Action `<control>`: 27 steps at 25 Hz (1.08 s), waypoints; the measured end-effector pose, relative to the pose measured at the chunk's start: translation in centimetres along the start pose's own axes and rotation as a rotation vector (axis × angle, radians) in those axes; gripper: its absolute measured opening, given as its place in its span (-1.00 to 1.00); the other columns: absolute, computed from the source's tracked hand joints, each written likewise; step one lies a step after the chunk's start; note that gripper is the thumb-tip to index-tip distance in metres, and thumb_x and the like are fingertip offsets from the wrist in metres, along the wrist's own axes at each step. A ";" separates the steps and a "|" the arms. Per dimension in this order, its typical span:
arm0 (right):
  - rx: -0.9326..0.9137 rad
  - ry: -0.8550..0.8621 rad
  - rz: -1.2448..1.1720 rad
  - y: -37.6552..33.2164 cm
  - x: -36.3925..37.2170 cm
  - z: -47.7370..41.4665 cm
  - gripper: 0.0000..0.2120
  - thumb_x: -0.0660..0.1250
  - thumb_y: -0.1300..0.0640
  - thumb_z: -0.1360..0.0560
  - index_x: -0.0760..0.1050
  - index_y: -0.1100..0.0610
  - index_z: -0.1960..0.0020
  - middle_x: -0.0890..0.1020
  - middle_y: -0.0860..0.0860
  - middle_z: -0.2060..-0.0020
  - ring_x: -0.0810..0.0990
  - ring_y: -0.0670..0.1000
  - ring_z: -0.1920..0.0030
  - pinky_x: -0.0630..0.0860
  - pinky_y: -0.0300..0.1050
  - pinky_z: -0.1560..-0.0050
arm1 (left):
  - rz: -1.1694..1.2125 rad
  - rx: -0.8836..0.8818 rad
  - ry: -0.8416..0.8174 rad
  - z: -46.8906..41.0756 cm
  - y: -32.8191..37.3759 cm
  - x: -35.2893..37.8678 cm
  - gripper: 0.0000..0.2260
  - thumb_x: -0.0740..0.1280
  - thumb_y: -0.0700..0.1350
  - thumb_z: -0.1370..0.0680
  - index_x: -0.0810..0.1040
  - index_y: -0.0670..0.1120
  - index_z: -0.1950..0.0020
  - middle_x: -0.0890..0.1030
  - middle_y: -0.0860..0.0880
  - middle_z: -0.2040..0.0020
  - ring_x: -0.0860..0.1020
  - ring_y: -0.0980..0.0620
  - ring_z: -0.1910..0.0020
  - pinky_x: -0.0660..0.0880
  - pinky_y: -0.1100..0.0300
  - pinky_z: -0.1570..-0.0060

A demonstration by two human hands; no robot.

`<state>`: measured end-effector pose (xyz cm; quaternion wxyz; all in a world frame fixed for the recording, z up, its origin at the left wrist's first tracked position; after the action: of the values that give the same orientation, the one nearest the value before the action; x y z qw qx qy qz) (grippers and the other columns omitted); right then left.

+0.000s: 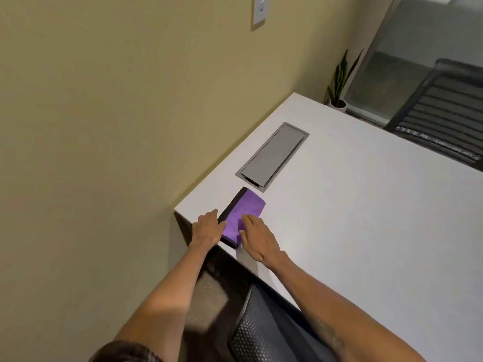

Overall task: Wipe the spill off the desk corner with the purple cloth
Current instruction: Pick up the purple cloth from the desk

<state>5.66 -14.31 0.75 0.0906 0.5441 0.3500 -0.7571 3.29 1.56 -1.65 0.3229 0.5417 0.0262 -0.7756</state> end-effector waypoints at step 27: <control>0.521 0.110 -0.658 4.9 -5.4 5.6 -0.61 0.10 0.05 -0.68 0.39 0.22 -0.42 0.49 0.17 -0.39 0.47 0.17 -0.35 0.30 -0.20 -0.14 | 0.126 0.227 0.138 4.6 11.3 -2.0 -0.79 0.40 0.02 -0.57 0.60 -0.11 -0.05 0.57 -0.09 0.00 0.61 -0.11 0.04 0.47 -0.01 -0.12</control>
<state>6.06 -22.77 4.38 -0.3155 0.4475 0.3062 -0.7787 5.87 -8.20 5.44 0.3052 0.6272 -0.0735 -0.7128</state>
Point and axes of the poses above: each hand's wrist, its own z-axis away from the middle knuckle, its own x-axis out of the palm, y = z × x, the point moved 4 cm from there along -z, towards the middle knuckle
